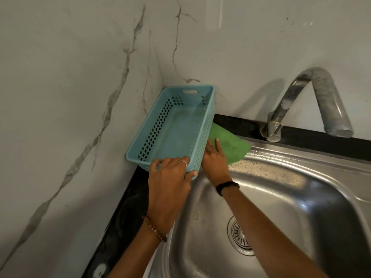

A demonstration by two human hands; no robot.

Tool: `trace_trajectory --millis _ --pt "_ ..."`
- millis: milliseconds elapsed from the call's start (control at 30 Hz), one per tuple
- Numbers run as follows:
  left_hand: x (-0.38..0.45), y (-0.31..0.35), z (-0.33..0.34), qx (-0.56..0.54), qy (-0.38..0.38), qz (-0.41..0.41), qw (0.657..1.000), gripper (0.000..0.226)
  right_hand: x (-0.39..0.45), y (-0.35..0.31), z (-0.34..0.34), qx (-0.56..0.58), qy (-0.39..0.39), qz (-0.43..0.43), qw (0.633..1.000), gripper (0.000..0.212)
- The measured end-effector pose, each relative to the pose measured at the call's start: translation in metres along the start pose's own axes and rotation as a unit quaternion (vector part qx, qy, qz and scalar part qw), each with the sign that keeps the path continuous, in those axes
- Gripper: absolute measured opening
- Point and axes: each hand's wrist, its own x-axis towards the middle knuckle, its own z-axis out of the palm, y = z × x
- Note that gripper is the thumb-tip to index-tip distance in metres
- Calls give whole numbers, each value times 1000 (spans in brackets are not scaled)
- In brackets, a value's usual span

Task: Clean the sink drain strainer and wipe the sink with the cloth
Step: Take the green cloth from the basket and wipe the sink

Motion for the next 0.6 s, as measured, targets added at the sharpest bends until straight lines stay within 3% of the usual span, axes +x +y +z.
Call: trace_trajectory --millis 267,433,533,600 --pt "-6 1 19 52 -3 -5 999 19 -38 58 -8 -112 20 3 993 76" --pt "-10 0 25 46 14 5 999 28 -84 105 -28 -125 39 56 990 72" --pt "-9 4 23 -24 65 54 996 51 -113 136 -40 -106 37 119 987 75" --pt "-9 19 26 -78 80 131 985 55 -130 152 -49 -83 44 158 983 67"
